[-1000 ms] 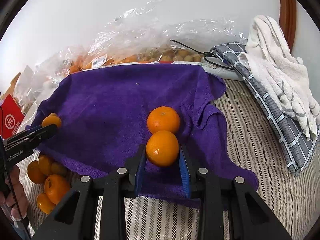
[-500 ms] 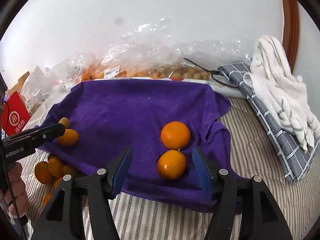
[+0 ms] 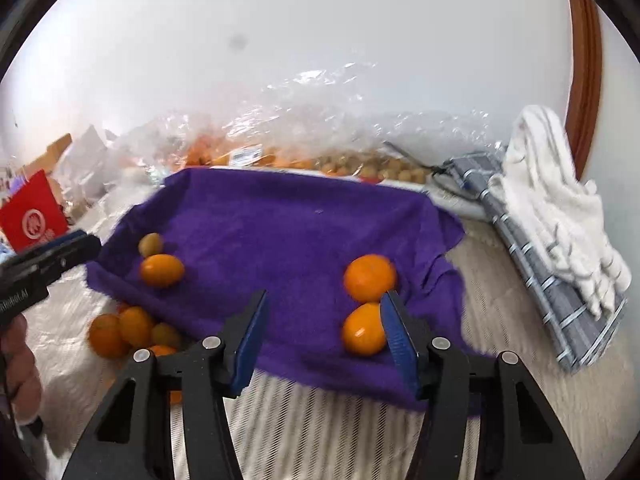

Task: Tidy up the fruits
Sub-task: 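Open both tools to release the oranges on the purple towel, then grasp the large orange with a green stem using the right tool, then lift the stemmed orange with the right tool while the left tool grasps a large orange, then carry the stemmed orange onto the towel with the right tool while the left tool carries its orange there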

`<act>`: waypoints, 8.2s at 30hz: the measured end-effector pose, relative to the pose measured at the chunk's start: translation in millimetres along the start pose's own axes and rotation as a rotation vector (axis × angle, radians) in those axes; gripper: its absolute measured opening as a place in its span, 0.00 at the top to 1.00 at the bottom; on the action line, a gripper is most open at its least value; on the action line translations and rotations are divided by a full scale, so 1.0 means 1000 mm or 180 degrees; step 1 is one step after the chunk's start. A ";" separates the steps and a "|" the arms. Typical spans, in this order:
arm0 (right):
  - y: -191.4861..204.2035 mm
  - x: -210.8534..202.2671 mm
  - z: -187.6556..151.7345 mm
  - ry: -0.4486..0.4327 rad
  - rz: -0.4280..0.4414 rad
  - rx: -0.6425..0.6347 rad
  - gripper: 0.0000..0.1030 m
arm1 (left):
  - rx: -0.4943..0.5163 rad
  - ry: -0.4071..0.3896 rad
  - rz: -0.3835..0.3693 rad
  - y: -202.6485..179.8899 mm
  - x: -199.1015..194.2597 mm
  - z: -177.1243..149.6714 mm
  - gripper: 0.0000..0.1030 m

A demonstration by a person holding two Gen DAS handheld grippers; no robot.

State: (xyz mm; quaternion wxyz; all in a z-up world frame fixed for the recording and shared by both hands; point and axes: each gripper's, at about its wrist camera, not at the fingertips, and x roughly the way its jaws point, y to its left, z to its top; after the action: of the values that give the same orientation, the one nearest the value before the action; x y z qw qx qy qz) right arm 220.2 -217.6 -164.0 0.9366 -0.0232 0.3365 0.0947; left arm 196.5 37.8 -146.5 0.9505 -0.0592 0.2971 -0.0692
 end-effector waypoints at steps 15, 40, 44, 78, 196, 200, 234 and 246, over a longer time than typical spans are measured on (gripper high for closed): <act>0.074 -0.003 -0.027 0.0488 0.0685 -0.0064 0.44 | -0.0213 0.0670 0.0108 0.042 -0.014 -0.051 0.57; 0.063 0.001 -0.030 0.0479 0.0446 0.0111 0.60 | -0.0016 0.0825 0.0215 0.036 -0.006 -0.055 0.51; 0.037 -0.017 -0.037 0.0323 0.0141 0.0025 0.60 | -0.0013 0.0827 0.0213 0.036 -0.005 -0.054 0.51; -0.023 -0.007 -0.066 0.0528 0.0056 0.0455 0.60 | 0.0542 0.1136 0.0085 -0.016 -0.011 -0.058 0.42; -0.050 -0.073 0.025 -0.0264 0.0372 0.0543 0.60 | 0.0171 0.0003 0.0041 -0.020 -0.054 0.042 0.62; -0.047 -0.058 0.051 -0.0308 0.0418 0.0556 0.60 | 0.0087 -0.0040 0.0091 -0.016 -0.047 0.065 0.62; -0.063 0.101 0.052 0.0461 0.0255 0.0719 0.60 | -0.0418 0.0276 0.0012 0.022 0.105 0.062 0.62; -0.057 0.108 0.044 0.0589 0.0134 0.0550 0.60 | -0.0090 0.0334 0.0044 0.002 0.116 0.051 0.62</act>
State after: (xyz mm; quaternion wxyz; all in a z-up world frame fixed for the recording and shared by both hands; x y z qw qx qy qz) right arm 340.2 -250.9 -199.6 0.8979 0.0560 0.4288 0.0824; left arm 320.2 23.8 -169.2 0.9331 -0.0668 0.3479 -0.0614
